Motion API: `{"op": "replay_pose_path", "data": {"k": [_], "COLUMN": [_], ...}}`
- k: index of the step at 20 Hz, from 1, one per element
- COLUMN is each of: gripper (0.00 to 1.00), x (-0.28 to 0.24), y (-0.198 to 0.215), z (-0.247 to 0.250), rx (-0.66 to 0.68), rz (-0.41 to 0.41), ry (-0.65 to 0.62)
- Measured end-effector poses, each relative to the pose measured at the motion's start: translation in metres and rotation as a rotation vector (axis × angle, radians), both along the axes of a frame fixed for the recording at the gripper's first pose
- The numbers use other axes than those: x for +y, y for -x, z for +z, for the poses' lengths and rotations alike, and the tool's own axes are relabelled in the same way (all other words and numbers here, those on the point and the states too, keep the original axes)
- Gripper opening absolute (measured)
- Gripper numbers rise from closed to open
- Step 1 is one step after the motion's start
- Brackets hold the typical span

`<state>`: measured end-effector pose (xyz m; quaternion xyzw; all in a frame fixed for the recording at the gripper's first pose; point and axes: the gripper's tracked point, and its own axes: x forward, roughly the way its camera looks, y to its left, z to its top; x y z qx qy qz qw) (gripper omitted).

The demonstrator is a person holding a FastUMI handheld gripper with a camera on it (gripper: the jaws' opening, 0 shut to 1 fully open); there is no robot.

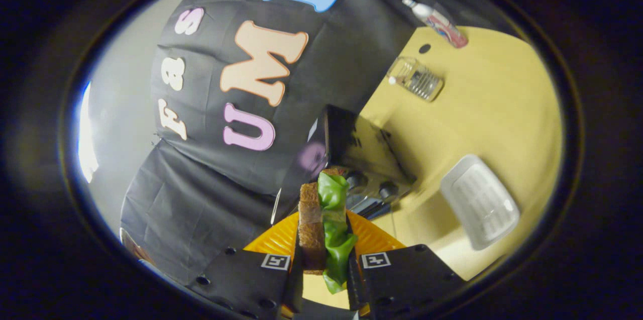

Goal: Open the toaster oven, put the food inside, and close the toaster oven door.

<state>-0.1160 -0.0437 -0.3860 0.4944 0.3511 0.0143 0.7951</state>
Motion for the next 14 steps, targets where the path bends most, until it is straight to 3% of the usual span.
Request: {"op": "replay_pose_path", "data": {"k": [5, 14], "gripper": [0.37, 0.37], "x": [0.055, 0.118], "y": [-0.007, -0.049], "z": [-0.025, -0.084], "rx": [0.043, 0.085], "rz": [0.031, -0.015], "ry": [-0.056, -0.139]}}
